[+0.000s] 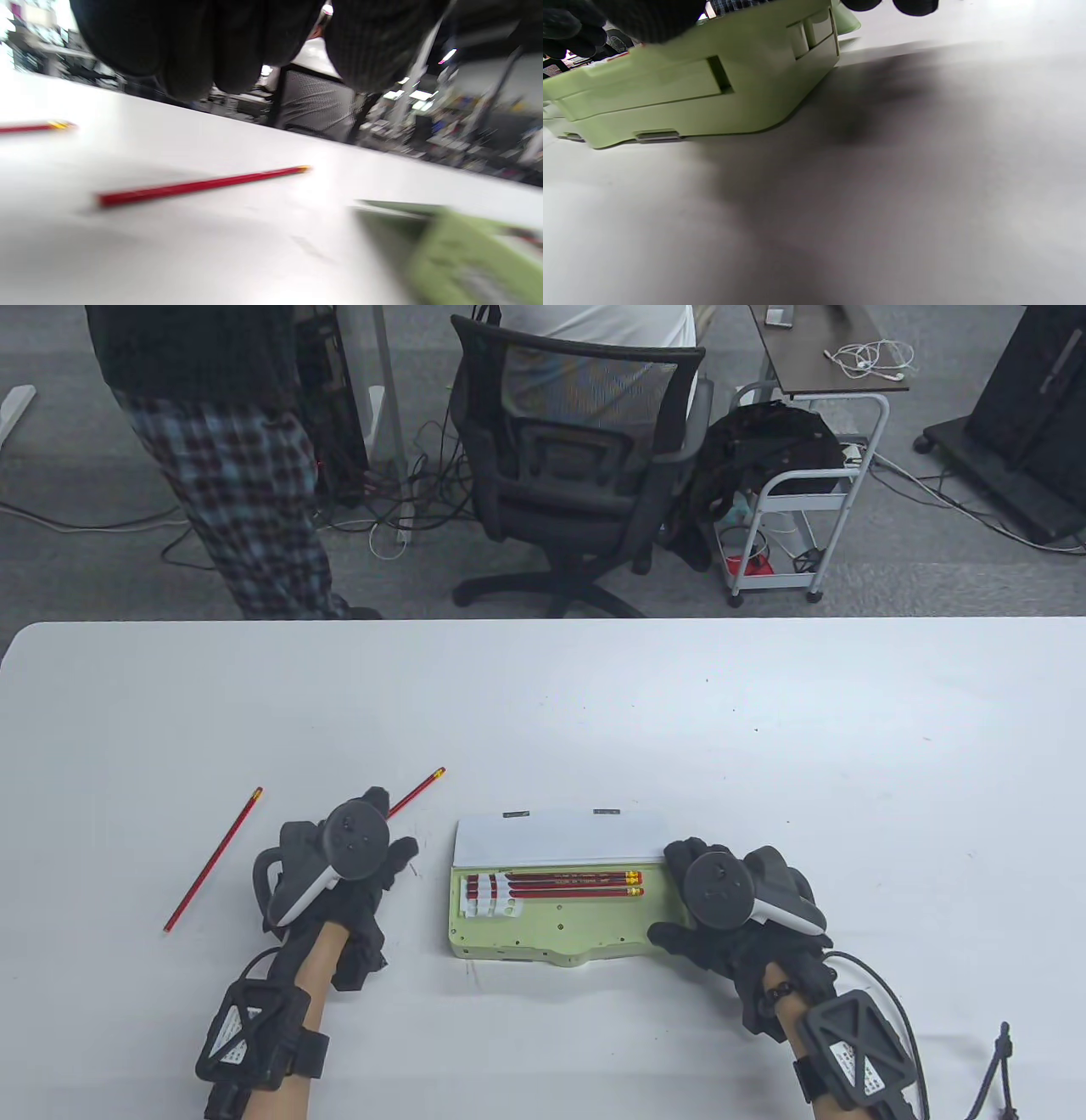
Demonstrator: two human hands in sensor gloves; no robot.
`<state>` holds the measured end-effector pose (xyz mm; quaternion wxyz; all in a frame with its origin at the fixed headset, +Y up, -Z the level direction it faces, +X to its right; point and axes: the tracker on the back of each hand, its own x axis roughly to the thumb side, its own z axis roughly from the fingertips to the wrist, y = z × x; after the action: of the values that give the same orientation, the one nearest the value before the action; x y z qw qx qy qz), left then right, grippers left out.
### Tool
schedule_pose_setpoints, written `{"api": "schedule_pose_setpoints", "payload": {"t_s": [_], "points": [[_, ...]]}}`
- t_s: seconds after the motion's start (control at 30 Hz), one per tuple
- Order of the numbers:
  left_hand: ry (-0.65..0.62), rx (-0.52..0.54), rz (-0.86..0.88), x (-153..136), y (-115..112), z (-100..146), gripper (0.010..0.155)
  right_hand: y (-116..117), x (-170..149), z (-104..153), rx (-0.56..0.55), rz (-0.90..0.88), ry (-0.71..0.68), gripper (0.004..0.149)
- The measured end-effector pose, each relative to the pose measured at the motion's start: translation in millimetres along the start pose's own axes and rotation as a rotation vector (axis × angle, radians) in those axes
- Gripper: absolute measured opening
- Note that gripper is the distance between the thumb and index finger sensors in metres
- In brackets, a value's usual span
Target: Organize multifunction pencil case
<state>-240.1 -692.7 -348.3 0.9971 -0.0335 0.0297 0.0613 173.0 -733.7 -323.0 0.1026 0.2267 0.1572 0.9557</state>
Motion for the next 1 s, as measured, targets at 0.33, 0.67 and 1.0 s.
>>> {"api": "schedule_pose_setpoints", "payload": {"t_s": [0.33,0.67,1.0], "points": [[0.256,-0.191,-0.248,-6.8,-31.4,-34.7,0.057,-0.2,-0.4,-0.6,-0.001,-0.010,-0.007,0.097],[0.245,-0.174,-0.380,-0.6,-47.6,-39.7,0.045,-0.3,-0.3,-0.3,-0.002,-0.005,-0.005,0.097],[0.190,-0.162,-0.447,1.3,-60.2,-37.3,0.043,0.2,0.3,-0.1,0.001,-0.005,-0.001,0.097]]}}
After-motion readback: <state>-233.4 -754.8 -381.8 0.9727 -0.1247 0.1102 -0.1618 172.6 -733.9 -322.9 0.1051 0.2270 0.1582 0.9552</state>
